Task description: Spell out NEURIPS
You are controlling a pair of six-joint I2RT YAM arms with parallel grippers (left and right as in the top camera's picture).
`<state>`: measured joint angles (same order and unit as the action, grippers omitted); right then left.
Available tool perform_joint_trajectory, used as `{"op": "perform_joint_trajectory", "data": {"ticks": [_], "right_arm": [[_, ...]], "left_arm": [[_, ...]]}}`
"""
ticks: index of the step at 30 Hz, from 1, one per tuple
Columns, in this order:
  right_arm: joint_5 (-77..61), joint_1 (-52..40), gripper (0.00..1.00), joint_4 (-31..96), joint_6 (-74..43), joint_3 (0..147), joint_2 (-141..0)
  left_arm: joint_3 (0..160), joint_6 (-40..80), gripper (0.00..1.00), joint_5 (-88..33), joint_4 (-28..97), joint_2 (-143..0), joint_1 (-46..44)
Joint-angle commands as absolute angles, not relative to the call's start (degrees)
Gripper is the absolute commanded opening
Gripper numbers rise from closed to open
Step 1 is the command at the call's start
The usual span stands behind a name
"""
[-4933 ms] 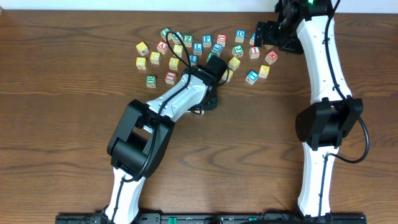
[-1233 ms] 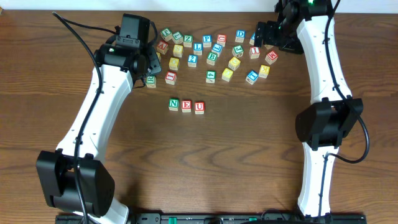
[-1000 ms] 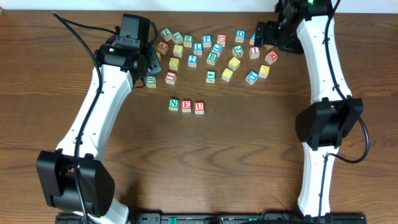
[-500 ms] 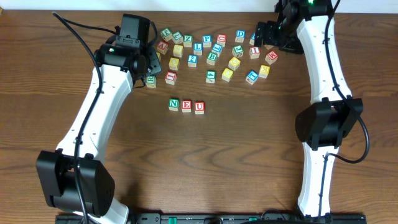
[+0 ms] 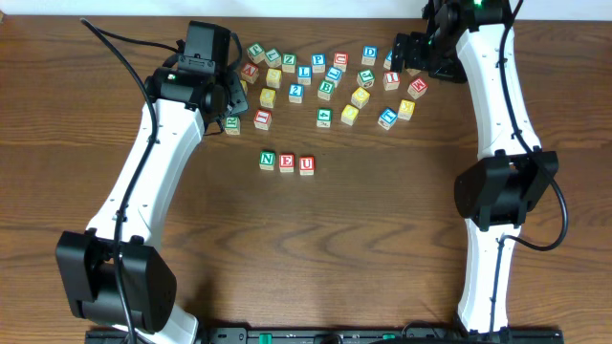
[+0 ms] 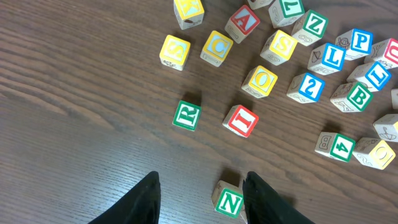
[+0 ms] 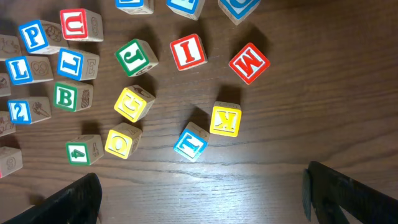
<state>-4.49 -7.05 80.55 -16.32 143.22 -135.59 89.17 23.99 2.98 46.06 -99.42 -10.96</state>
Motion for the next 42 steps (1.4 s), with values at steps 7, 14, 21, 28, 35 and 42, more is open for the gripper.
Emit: {"op": "perform_joint_trajectory", "data": {"ticks": [7,14,21,28,35,42], "right_arm": [[-4.7,-7.7,0.99,80.6,-16.7,144.3,-134.8],[-4.7,-7.7,0.99,80.5,-16.7,144.3,-134.8],[-5.1,-7.7,0.99,80.6,-16.7,144.3,-134.8],[-5.1,-8.0,0.99,77.8,-16.3,144.3,-134.8],[-4.8,-10.6,0.98,78.4,-13.0,144.3,-134.5],[-4.9,-13.5,0.97,80.6,-14.2,145.6,-134.4]], "left_arm": [[89.5,24.2,0.43,3.7,46.7,-99.0,-10.7],[89.5,24.2,0.43,3.7,47.5,-99.0,-10.7],[89.5,23.6,0.43,3.7,47.7,-99.0,-10.7],[89.5,22.3,0.43,3.7,47.7,-98.9,-8.5],[89.5,20.1,0.43,3.7,47.9,-96.4,-5.3],[89.5,18.6,0.43,3.7,48.8,-93.5,-2.9]]}}
